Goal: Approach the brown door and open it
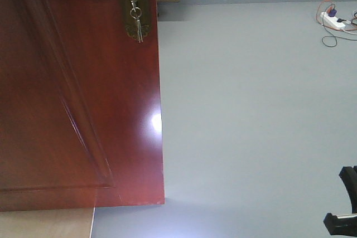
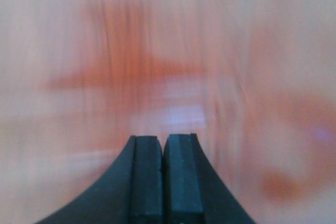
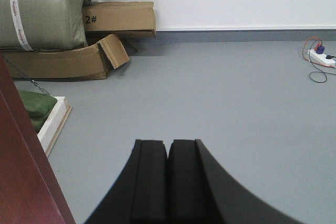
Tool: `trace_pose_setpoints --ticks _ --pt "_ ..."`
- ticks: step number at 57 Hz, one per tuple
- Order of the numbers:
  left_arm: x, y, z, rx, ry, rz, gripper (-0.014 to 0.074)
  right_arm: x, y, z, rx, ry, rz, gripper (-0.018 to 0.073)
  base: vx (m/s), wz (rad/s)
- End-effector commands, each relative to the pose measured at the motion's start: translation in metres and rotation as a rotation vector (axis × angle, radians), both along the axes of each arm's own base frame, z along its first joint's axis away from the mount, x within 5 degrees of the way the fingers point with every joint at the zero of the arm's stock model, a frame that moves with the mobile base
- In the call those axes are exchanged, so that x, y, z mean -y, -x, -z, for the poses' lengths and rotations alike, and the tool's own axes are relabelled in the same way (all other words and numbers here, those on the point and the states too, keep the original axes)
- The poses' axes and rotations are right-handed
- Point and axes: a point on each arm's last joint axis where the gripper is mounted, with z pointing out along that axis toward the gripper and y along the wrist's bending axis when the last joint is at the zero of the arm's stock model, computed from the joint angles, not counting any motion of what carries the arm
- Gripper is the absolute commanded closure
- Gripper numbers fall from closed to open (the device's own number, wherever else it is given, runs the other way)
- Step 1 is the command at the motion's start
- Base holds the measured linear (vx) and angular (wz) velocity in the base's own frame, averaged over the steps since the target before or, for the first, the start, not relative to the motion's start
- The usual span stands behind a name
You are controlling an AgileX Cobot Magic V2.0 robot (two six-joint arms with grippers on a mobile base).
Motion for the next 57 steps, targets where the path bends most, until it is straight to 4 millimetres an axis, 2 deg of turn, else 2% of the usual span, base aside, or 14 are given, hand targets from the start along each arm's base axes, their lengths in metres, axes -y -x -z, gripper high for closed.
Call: trace_pose_setpoints --ticks 1,15,22,30,39,52,57 --pt "-0.003 0.032 -0.006 0.173 0.015 0.004 0.0530 0.000 -0.002 -0.006 0.080 0.005 0.002 0.0559 0.00 0.00" --pt "-0.013 0.098 0.052 0.158 0.013 -0.020 0.0530 0.000 -0.002 -0.006 0.080 0.005 0.002 0.0559 0.00 0.00" --pt "-0.018 0.132 0.088 0.179 0.013 -0.040 0.0530 0.000 -0.002 -0.006 0.080 0.005 0.002 0.0559 0.00 0.00" --pt "-0.021 0.159 0.129 0.212 0.014 -0.056 0.0530 0.000 -0.002 -0.006 0.080 0.005 0.002 0.0559 0.00 0.00" --pt "-0.022 0.174 0.172 0.234 0.019 -0.065 0.0530 0.000 -0.002 -0.006 0.080 0.005 0.002 0.0559 0.00 0.00" --pt "-0.022 0.174 0.188 0.064 0.003 -0.070 0.0530 0.000 -0.002 -0.006 0.080 0.005 0.002 0.0559 0.00 0.00" --pt "-0.022 0.174 0.189 0.050 0.002 -0.070 0.0530 0.000 -0.002 -0.006 0.080 0.005 0.002 0.0559 0.00 0.00"
